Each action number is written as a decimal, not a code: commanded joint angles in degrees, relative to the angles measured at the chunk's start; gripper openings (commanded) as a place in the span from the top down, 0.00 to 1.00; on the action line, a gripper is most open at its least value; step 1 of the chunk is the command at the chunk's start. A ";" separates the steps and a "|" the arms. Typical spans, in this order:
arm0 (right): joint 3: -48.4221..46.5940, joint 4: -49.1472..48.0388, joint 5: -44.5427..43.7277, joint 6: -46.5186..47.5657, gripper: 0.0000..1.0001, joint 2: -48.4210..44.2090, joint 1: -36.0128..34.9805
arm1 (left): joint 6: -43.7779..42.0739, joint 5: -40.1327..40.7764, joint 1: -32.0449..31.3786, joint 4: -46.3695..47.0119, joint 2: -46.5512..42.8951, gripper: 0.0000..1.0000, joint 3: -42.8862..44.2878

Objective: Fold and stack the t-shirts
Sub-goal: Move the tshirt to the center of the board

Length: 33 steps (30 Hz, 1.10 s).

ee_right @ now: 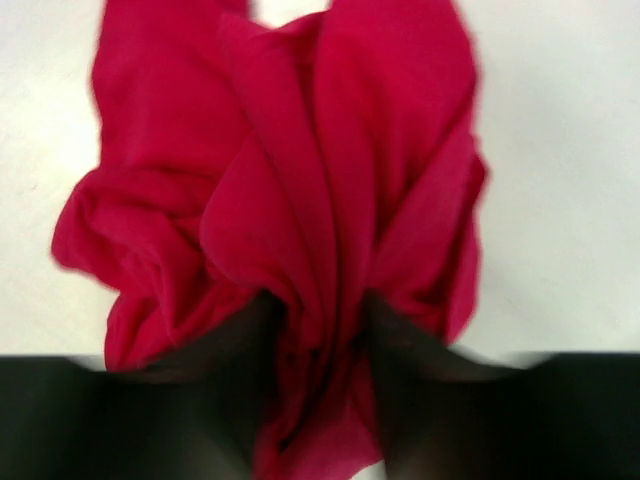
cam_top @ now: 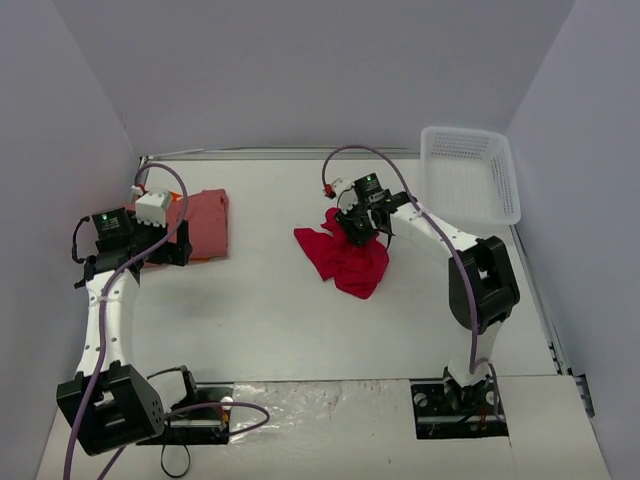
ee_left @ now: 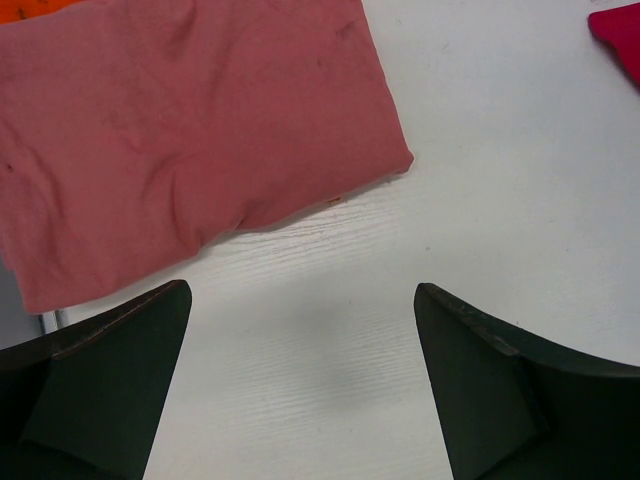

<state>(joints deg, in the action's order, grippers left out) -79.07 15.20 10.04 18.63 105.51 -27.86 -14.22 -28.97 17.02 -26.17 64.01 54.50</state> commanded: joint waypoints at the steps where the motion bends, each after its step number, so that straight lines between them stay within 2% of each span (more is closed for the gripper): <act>1: -3.27 6.49 10.24 3.85 0.54 -0.66 -0.62 | 0.60 -1.97 0.39 -0.28 -1.25 0.06 0.17; 3: -4.60 10.19 12.27 5.36 0.28 -0.66 -0.53 | 0.51 -2.49 0.39 -0.37 -1.17 0.06 0.17; 8: -8.19 10.11 9.48 4.57 0.25 -3.64 2.89 | 0.16 -3.02 0.47 -0.46 -0.99 0.06 0.26; 12: -11.54 9.85 8.41 3.87 0.19 -3.48 8.85 | 0.16 -3.20 0.39 -0.37 -0.82 0.06 0.17; 17: -14.18 9.23 7.54 1.93 0.26 1.01 13.97 | -0.20 -3.11 0.39 -0.28 -1.08 0.06 -0.10; 20: -15.59 8.97 7.01 0.70 0.38 4.69 16.07 | -0.11 -3.19 0.39 -0.28 -1.25 0.06 -0.10; 21: -15.85 8.79 6.05 0.01 0.47 6.35 16.43 | -0.02 -3.20 0.39 -0.37 -1.34 0.06 -0.10; 23: -16.82 8.79 5.69 -0.18 0.53 7.94 17.30 | -0.02 -3.11 0.39 -0.37 -1.34 0.06 -0.01; 33: -18.75 7.65 1.65 -2.11 0.56 12.70 19.06 | -0.02 -2.93 0.39 -0.46 -1.69 0.06 -0.01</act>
<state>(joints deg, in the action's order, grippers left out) -94.85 22.96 14.20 18.00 118.96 -9.69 -14.26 -30.68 17.02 -26.76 63.94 54.48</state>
